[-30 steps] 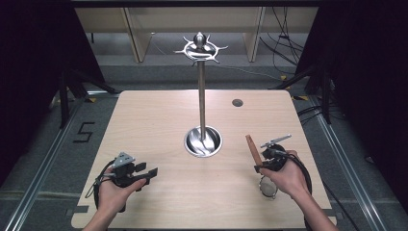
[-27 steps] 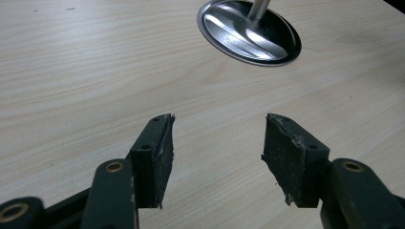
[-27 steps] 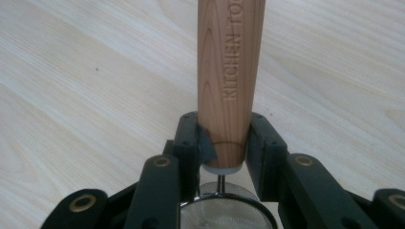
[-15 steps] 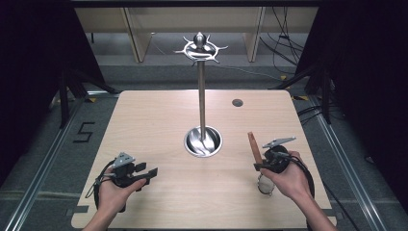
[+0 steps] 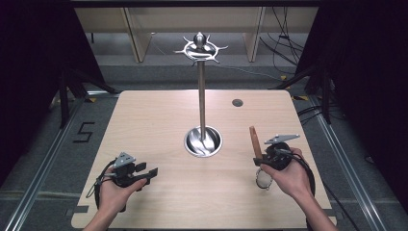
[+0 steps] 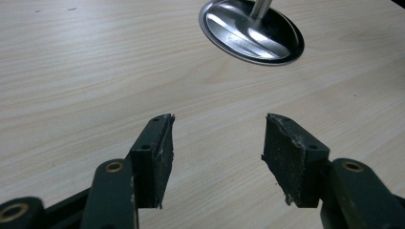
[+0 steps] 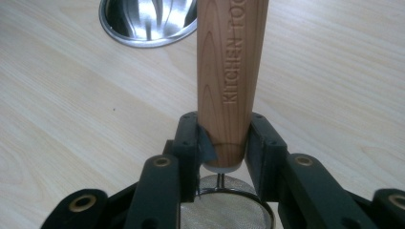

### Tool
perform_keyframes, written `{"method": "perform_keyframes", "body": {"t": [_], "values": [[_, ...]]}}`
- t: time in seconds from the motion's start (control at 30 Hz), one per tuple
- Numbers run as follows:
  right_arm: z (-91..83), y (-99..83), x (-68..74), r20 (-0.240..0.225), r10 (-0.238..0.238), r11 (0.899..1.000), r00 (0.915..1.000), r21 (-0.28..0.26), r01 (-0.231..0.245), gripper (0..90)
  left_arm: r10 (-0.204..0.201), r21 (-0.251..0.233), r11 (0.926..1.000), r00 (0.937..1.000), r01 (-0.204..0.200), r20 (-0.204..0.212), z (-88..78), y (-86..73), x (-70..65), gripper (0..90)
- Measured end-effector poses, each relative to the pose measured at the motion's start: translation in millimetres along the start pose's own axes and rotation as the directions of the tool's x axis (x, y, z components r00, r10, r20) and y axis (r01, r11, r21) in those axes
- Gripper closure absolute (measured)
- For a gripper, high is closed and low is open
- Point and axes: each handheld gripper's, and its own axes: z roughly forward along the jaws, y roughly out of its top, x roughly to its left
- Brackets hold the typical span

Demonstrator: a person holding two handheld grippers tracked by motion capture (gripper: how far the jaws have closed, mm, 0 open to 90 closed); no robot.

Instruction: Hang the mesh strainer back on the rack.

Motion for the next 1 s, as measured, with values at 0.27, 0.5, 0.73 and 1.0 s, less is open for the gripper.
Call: {"method": "perform_keyframes", "body": {"t": [0.27, 0.5, 0.73, 1.0], "values": [[-4.1, 1.4, -1.4, -0.007, 0.001, 0.999, 1.0, -0.035, -0.001, 69.2, -0.003, -0.016, 0.9999, 1.0, 0.003, -0.002, -1.3, 0.6, 1.3, 42.8], [-11.3, 6.3, -2.0, -0.008, -0.037, 0.998, 0.9993, -0.041, 0.037, 69.3, 0.005, -0.025, 0.9997, 1.0, -0.005, -0.002, -4.1, 1.9, 1.6, 42.6], [-13.9, 11.8, -0.3, -0.004, -0.041, 0.997, 0.9991, -0.064, 0.041, 69.2, 0.004, -0.022, 0.9998, 1.0, -0.004, 0.0, -3.9, 1.6, 1.6, 42.5], [-18.9, 18.8, 1.8, -0.008, -0.053, 0.996, 0.9986, -0.068, 0.053, 69.3, 0.003, -0.022, 0.9998, 1.0, -0.004, -0.002, -3.0, 1.7, 1.6, 42.5]]}}
